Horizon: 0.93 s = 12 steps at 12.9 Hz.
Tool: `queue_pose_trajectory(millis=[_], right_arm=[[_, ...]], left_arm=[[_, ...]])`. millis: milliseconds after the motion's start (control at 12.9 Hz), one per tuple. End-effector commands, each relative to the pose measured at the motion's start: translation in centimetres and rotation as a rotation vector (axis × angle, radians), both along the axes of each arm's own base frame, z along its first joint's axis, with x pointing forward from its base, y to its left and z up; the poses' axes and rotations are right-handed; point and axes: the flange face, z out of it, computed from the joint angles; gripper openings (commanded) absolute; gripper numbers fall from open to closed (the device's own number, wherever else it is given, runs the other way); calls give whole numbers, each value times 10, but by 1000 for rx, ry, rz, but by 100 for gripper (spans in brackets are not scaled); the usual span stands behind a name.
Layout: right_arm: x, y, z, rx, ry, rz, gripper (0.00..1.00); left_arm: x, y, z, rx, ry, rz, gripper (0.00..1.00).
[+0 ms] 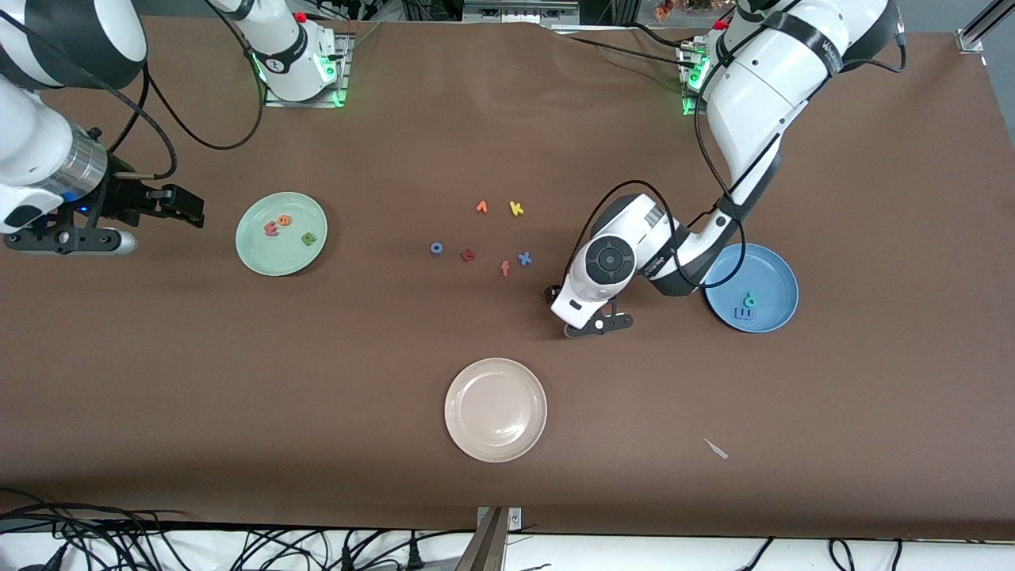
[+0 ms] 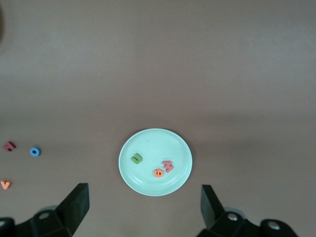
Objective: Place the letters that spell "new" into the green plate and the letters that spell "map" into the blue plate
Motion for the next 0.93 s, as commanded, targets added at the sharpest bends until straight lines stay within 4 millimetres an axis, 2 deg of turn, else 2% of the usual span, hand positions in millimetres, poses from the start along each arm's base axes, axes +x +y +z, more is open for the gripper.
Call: queue_pose_trajectory(millis=[0,78,155,388,465,542,852], right_arm=[[7,-40,15,84,-8,-61,100],[-3,-42,24,121,-2,-72,100],[-8,-52,23,118,26,-69,100],[-14,-52,30,69,24,-22,100],[-17,-46,27,72,46,-11,100],[-18,-28,25,71,58,21,100],[-20,-4,20,71,75,64,100]], left_arm=[[6,-14,-10,-6,-36,55,98],[5,-15,-12,1,-38,53,93],[5,-15,-13,1,-36,54,91],[5,-15,-13,2,-36,53,77],[5,-15,-12,2,-38,55,74],[6,-14,-12,1,-38,55,68],[5,-14,-13,3,-37,54,52]])
